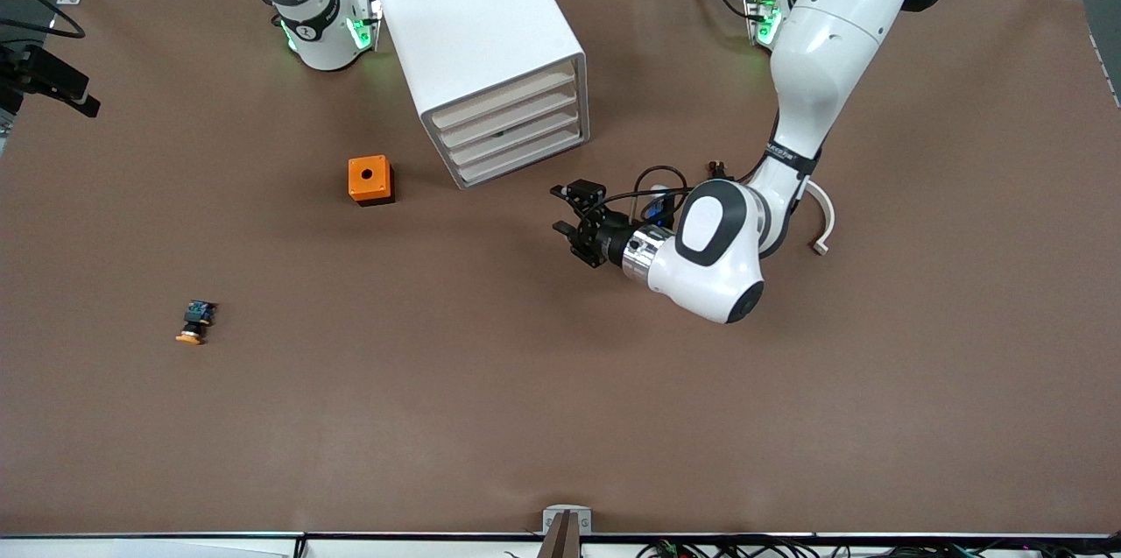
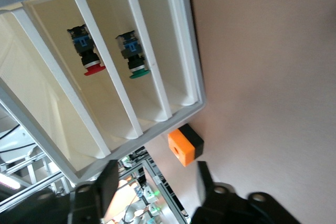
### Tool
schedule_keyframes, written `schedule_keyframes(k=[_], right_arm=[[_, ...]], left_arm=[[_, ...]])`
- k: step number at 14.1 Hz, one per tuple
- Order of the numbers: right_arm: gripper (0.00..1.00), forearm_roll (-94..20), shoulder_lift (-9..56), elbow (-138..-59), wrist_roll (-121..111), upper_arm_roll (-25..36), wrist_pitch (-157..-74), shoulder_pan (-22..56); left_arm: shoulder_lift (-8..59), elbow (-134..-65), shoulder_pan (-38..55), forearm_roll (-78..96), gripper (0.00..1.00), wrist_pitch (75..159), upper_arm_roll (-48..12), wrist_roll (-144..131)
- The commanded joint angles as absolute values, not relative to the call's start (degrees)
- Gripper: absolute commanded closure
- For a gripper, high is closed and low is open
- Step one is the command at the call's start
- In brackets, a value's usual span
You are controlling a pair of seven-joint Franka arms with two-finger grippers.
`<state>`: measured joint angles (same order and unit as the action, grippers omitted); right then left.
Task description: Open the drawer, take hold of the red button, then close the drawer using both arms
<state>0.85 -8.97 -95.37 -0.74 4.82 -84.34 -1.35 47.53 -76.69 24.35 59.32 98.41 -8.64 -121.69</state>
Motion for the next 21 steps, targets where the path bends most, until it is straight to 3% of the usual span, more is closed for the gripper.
schedule_keyframes(k=[1, 3, 9, 21], right_arm=[[0.00, 1.7, -10.5, -96.8, -0.8, 4.3, -84.7, -1.9], [0.00, 1.7, -10.5, -96.9, -0.8, 4.3, -84.7, -1.9], [0.00, 1.7, -10.5, -96.9, -0.8, 4.3, -84.7, -1.9], [0.00, 1.6, -10.2, -96.1, -0.5, 4.3, -84.3, -1.9]], left_arm=[[49.7, -75.7, 24.8, 60.6, 0.37, 97.1, -10.9, -122.3], [51.3, -76.2, 24.8, 60.6, 0.37, 94.2, -13.4, -122.3], [51.6, -80.6, 27.3, 59.9, 0.38, 85.2, -13.7, -122.8], [51.8, -85.3, 27.9, 59.6, 0.43, 82.0, -13.5, -127.3]])
